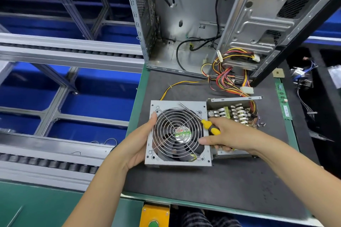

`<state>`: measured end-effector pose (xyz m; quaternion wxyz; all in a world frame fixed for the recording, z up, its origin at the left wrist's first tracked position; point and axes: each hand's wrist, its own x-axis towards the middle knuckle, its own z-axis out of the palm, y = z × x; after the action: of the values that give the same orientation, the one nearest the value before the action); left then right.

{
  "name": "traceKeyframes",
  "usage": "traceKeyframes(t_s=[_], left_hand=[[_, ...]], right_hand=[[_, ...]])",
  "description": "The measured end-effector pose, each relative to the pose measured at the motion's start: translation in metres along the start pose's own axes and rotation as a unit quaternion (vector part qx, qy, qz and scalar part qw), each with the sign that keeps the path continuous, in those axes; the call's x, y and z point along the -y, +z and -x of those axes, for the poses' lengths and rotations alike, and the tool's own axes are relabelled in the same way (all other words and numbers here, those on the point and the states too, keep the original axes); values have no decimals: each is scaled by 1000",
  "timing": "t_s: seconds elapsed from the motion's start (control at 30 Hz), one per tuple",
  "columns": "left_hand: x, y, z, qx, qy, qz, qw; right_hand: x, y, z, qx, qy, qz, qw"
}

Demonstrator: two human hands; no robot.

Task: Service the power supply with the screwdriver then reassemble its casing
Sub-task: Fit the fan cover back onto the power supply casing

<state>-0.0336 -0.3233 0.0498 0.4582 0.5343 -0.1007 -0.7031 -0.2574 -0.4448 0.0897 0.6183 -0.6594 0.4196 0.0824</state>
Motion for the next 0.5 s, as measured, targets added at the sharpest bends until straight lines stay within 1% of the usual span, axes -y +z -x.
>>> traceKeyframes(t_s=[0.07, 0.23, 0.37, 0.5], left_hand=[[-2, 1, 1, -5, 6, -28, 1000], [0, 6, 3, -59, 21, -104, 993], [5, 12, 5, -132, 66, -167, 975], [7, 17, 7, -158, 77, -188, 966]], right_hand=[[0, 0, 0, 0, -2, 2, 1000], [0, 0, 0, 10, 0, 2, 1000], [1, -2, -2, 26, 2, 40, 999], [1, -3, -2, 33, -13, 43, 998]])
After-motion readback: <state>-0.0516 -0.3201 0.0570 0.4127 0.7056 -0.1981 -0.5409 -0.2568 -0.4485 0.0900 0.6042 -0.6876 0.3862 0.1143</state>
